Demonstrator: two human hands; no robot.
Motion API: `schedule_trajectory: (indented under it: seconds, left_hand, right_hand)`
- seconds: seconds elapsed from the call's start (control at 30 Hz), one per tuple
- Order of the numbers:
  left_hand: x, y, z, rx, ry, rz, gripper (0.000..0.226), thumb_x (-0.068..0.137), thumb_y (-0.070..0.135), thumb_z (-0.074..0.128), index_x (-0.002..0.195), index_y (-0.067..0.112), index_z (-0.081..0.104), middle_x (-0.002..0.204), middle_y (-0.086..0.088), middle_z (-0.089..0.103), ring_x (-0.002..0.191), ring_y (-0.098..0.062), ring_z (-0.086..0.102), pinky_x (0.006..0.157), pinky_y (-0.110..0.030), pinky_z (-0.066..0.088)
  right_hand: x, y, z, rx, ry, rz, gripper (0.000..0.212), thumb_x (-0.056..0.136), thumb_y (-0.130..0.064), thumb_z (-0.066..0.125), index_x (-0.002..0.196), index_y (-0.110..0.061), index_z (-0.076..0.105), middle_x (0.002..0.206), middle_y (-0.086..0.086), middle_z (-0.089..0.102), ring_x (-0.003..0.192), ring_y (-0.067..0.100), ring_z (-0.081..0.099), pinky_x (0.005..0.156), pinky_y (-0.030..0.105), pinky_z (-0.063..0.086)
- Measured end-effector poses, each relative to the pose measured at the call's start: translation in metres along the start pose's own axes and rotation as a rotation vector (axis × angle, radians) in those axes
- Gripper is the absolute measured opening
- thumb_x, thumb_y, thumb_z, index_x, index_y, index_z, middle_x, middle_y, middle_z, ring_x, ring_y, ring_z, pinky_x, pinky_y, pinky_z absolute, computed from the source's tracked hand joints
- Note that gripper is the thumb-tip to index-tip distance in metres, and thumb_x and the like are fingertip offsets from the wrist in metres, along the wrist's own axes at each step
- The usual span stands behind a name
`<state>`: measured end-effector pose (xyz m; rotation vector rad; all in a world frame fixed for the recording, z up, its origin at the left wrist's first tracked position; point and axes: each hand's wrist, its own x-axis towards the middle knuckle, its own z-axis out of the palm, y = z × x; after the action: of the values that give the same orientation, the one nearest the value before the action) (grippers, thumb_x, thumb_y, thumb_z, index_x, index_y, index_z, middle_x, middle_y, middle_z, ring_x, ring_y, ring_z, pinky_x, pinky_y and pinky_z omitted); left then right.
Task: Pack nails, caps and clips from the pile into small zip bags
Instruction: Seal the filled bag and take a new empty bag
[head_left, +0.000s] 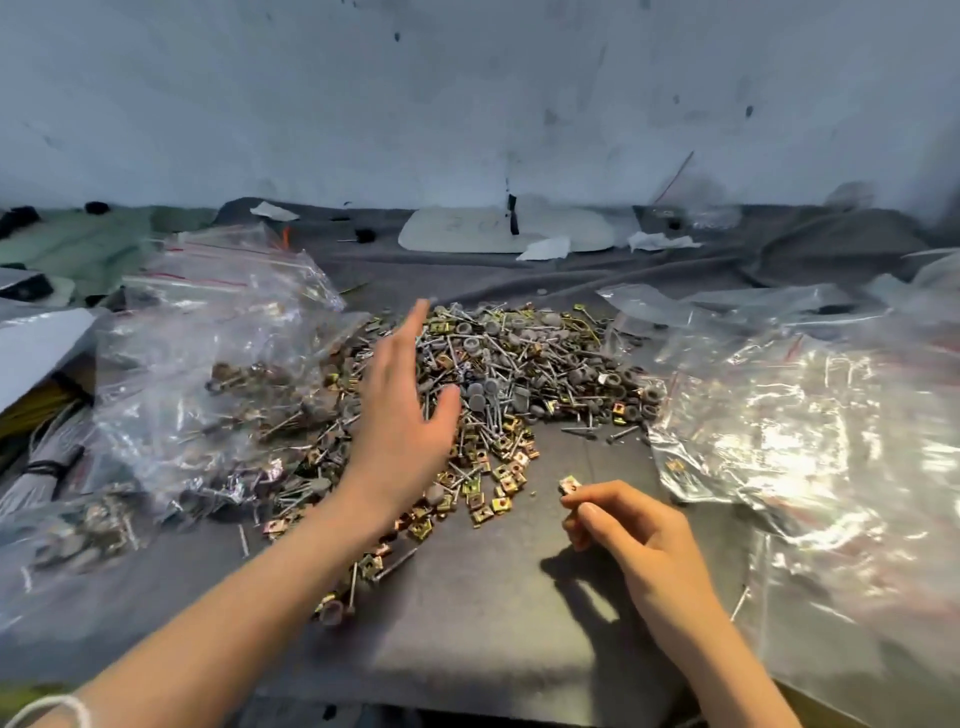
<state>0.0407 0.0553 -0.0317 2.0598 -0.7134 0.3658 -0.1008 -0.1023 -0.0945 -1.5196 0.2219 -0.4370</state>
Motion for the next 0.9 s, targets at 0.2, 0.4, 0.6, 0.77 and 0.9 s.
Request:
schedule_trajectory:
  seconds: [0.2,0.4,0.6,0.77,0.9]
  left_hand:
    - [-0.005,0.074,0.111,-0.036,-0.601,0.237,0.030,0.094,0.010,0.056,0.123,0.008,0.066,0.117,-0.011,0.069,0.112,-0.025,0.062,0.097,-0.036,0.044]
    - [0.013,0.092,0.163,0.077,-0.769,0.336,0.045,0.091,0.019,0.064,0.135,0.017,0.055,0.129,-0.010,0.059,0.120,-0.027,0.052,0.097,-0.038,0.044]
    - [0.014,0.079,0.179,0.259,-0.637,0.294,0.028,0.094,0.019,0.056,0.120,0.016,0.064,0.115,-0.012,0.067,0.108,-0.034,0.060,0.086,-0.040,0.050]
    - [0.013,0.072,0.170,0.136,-0.513,0.283,0.022,0.093,0.033,0.063,0.111,0.024,0.072,0.110,0.000,0.071,0.106,-0.023,0.062,0.083,-0.033,0.048]
    - [0.012,0.066,0.164,0.134,-0.515,0.324,0.015,0.093,0.026,0.063,0.102,0.023,0.073,0.108,0.003,0.069,0.105,-0.020,0.059,0.076,-0.031,0.046]
  right_hand:
    - [0.000,0.005,-0.010,0.114,0.625,-0.077,0.025,0.096,-0.004,0.051,0.081,-0.017,0.066,0.065,-0.007,0.066,0.062,0.004,0.056,0.061,0.021,0.046]
    - [0.004,0.006,-0.010,0.324,0.892,-0.174,0.031,0.098,0.000,0.040,0.077,-0.016,0.055,0.056,-0.011,0.054,0.055,0.004,0.048,0.053,0.015,0.041]
    - [0.003,0.007,-0.011,0.256,0.828,-0.190,0.029,0.097,0.001,0.042,0.080,-0.015,0.058,0.057,-0.006,0.059,0.058,0.007,0.054,0.058,0.015,0.045]
    - [0.004,0.009,-0.011,0.262,0.824,-0.177,0.027,0.097,0.002,0.042,0.082,-0.014,0.058,0.060,-0.007,0.061,0.061,0.007,0.057,0.060,0.015,0.047]
    - [0.006,0.010,-0.011,0.273,0.822,-0.155,0.026,0.097,0.002,0.043,0.084,-0.015,0.059,0.065,-0.008,0.064,0.063,0.005,0.058,0.059,0.015,0.048]
